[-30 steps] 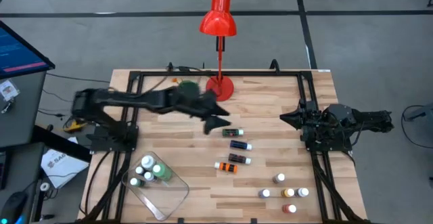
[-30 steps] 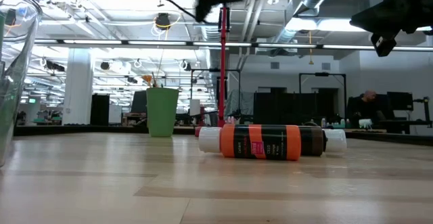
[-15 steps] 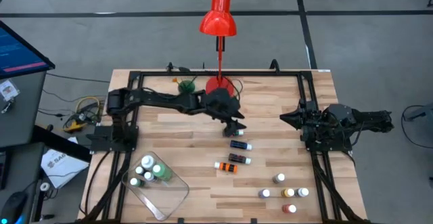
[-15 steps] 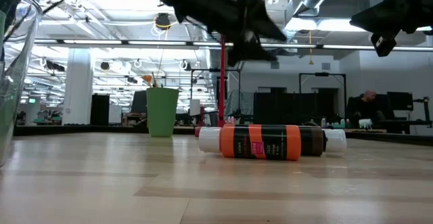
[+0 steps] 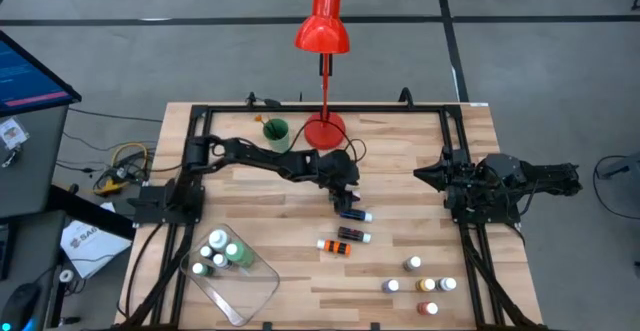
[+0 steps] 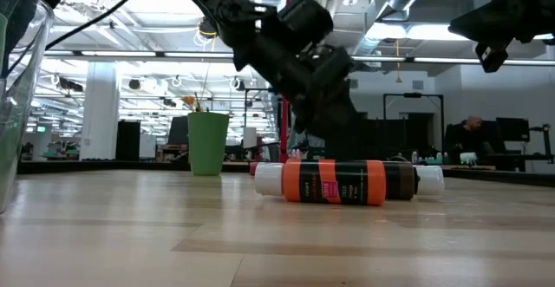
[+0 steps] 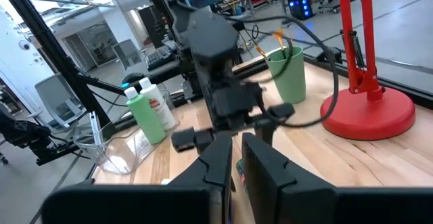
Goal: Pick & Place Paint Supplies
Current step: Put the green coloring bottle into the transparent bin
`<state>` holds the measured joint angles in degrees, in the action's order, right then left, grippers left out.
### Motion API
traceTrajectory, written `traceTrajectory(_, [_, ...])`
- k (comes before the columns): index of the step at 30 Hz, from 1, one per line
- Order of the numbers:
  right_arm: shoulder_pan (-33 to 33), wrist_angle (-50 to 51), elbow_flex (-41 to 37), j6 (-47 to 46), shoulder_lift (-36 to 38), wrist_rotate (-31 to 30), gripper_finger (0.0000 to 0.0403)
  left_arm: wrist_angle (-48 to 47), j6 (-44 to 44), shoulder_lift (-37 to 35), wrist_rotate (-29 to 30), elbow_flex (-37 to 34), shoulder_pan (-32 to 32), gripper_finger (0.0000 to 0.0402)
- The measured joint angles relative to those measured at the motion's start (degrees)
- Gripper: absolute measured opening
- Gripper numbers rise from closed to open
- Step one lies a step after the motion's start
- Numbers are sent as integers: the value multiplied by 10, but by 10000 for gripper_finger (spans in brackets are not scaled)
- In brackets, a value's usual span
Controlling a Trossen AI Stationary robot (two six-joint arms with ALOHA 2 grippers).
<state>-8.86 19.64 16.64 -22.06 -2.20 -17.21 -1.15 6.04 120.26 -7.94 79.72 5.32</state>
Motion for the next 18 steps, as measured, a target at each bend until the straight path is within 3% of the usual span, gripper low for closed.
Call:
traceTrajectory(11, [0, 0, 0, 0, 0, 0, 32, -7, -26, 21, 24, 0, 1, 245])
traceTrajectory(18, [0, 0, 0, 0, 0, 0, 32, -93, -39, 26, 43, -1, 1, 245])
